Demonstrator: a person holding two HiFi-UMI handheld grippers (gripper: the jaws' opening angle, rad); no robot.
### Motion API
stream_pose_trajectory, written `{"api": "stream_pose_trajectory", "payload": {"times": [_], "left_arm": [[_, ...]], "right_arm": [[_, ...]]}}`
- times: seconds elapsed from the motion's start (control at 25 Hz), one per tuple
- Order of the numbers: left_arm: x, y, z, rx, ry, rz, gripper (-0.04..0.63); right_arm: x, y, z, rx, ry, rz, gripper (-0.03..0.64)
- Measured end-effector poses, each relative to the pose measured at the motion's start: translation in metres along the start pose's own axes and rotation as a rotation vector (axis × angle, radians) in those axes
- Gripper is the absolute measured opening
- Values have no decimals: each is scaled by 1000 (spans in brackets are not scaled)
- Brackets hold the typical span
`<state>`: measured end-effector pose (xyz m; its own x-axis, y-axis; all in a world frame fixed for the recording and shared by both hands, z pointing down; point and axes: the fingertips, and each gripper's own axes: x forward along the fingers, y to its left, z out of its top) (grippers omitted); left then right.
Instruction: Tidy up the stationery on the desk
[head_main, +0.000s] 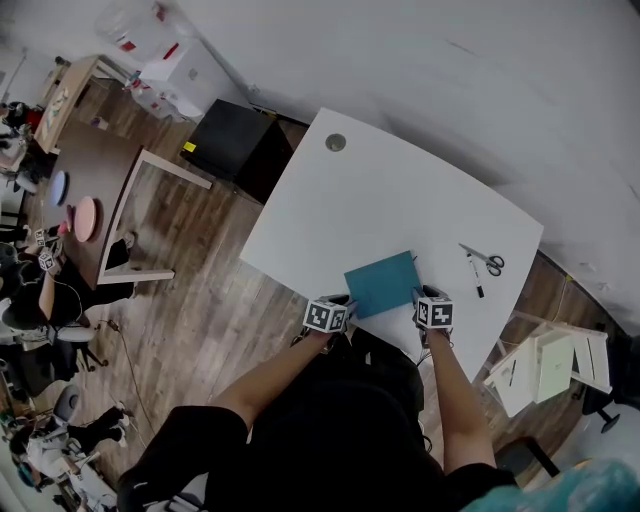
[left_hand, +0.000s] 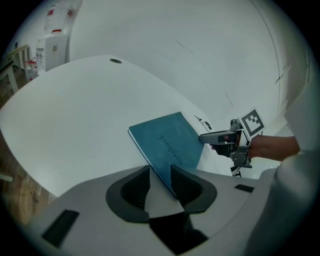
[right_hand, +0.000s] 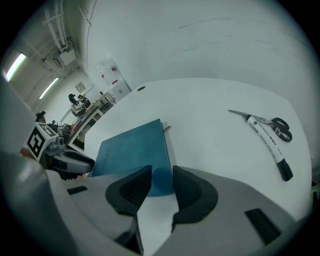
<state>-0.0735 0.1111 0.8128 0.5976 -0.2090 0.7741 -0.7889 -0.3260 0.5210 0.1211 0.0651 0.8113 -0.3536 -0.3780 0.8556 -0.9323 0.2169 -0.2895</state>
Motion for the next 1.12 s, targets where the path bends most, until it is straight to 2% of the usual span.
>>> {"api": "stream_pose_trajectory", "payload": {"times": [0.08,0.2,0.48,0.72,0.88,1.12], "left_arm": [[2,1,-2,1,-7,43,87],[3,1,-1,-21,-25,74,58],[3,3,3,-60,-34,94,54],[1,16,20,-98,-30,130,54],[-1,26,40,2,0,153,54],[5,47,82,89,5,130,51]], "right_arm": [[1,-1,-3,-4,6,11,127],[-1,0,-2,-23,-5,19,127],[-5,1,-9,-63,-11,33,117],[-10,12,-28,-31,-5,32,107],[-12,25,-33,36,-18,13,107],[-4,51,-41,151,-47,-8,106]]}}
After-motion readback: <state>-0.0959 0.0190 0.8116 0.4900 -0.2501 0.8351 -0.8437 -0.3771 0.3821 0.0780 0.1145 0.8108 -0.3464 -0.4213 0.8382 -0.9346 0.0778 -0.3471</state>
